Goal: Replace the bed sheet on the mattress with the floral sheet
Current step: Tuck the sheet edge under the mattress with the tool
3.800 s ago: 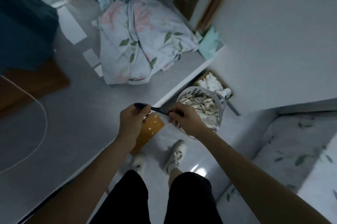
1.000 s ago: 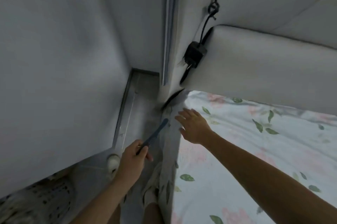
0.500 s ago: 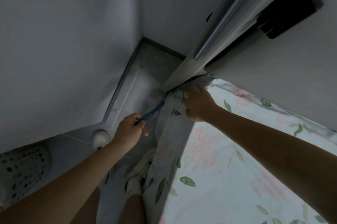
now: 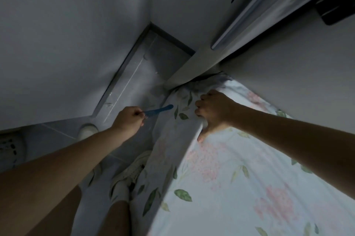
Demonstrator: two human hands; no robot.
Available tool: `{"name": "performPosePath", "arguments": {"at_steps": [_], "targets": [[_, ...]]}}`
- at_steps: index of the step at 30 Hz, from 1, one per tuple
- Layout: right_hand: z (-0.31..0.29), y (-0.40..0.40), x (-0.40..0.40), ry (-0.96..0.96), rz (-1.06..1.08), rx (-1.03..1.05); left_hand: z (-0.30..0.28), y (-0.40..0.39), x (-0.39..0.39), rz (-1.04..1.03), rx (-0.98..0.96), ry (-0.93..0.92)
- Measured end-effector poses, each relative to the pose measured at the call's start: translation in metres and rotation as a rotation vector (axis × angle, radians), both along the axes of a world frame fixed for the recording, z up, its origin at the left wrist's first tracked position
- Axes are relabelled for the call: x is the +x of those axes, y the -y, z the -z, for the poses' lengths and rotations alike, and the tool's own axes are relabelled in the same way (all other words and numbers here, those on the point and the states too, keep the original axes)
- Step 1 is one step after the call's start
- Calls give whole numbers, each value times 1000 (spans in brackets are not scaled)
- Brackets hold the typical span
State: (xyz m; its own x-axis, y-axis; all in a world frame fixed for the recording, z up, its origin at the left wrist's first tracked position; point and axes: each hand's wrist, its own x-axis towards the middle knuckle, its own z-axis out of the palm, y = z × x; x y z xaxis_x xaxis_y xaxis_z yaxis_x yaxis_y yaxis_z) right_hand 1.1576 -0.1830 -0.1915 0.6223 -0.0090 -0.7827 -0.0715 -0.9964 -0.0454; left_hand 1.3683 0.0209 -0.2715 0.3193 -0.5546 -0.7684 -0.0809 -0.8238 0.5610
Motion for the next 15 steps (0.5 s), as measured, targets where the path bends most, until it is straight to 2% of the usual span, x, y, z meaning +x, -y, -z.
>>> {"name": "performPosePath", "arguments": {"at_steps": [2,4,10,15], "targets": [[-1,8,13,-97,104,87,5,5,2,4,6,16],[-3,19,17,-90,116,99,8,10,4,0,3,26],[4,23,-5,204,-100,-25,14,22,7,46,24,49],[17,23,-10,361,-78,50,24,29,15,106,59,82]]}}
